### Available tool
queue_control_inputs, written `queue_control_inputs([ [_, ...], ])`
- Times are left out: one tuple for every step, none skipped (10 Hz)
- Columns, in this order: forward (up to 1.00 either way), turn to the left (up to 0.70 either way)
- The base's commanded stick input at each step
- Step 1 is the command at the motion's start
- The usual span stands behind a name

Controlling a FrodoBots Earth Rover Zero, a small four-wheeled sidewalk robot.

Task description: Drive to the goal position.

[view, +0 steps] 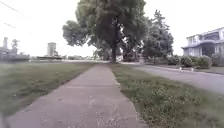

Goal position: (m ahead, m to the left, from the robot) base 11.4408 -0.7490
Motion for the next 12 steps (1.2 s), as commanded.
queue_control_inputs([
  [0.7,0.0],
  [0.7,0.14],
  [0.7,0.32],
  [0.7,0.35],
  [0.7,0.35],
  [0.7,0.35],
  [0.7,0.24],
  [0.7,0.05],
  [0.7,0.0],
  [0.7,0.0],
  [0.7,0.0],
  [0.7,0.0],
])
